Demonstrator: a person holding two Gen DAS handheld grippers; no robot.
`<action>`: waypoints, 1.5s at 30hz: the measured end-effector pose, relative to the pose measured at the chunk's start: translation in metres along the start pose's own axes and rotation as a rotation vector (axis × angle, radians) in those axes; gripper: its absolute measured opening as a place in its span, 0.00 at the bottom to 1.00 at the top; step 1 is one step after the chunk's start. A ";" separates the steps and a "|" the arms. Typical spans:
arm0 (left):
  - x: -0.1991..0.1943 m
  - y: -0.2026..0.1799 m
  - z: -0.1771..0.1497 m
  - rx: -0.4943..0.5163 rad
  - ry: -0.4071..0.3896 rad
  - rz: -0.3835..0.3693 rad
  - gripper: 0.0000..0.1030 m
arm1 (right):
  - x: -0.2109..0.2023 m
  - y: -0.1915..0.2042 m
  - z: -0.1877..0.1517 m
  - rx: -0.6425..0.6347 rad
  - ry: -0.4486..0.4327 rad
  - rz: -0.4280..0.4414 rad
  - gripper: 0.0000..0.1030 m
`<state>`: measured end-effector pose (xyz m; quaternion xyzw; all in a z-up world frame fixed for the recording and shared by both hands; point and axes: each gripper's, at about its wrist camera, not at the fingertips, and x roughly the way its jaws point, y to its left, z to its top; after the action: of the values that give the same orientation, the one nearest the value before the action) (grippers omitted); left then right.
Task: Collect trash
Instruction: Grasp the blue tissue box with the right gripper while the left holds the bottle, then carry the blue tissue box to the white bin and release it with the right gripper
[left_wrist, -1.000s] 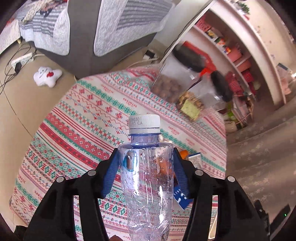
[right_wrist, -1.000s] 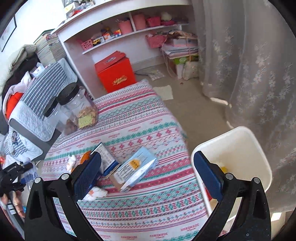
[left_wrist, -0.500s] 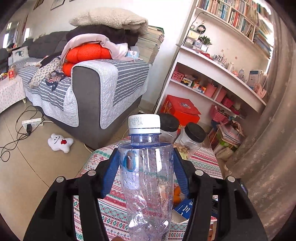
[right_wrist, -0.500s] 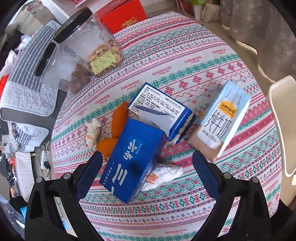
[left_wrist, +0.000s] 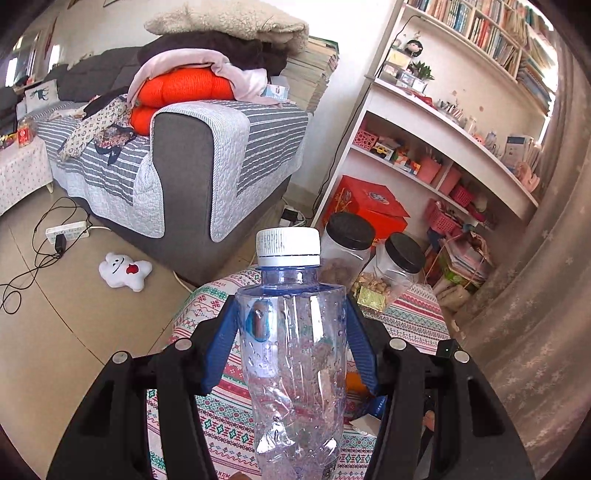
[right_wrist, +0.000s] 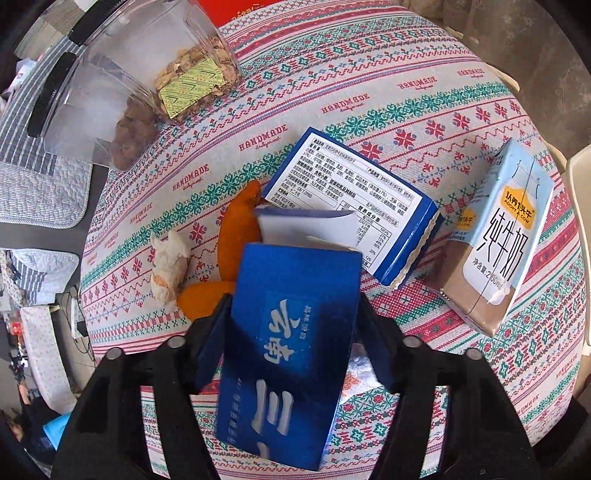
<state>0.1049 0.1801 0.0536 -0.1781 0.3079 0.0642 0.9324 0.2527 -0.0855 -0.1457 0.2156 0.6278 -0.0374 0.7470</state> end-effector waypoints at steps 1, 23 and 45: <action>0.002 0.000 -0.001 -0.001 0.005 0.001 0.54 | -0.002 -0.002 0.001 0.003 -0.004 0.017 0.52; 0.029 -0.037 -0.016 0.063 0.048 -0.014 0.54 | -0.200 -0.040 -0.006 -0.166 -0.616 0.120 0.51; 0.059 -0.112 -0.055 0.192 0.098 -0.042 0.54 | -0.226 -0.255 -0.006 0.186 -0.907 -0.411 0.52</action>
<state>0.1477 0.0564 0.0103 -0.0970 0.3540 0.0062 0.9302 0.1162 -0.3626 -0.0010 0.1152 0.2634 -0.3293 0.8994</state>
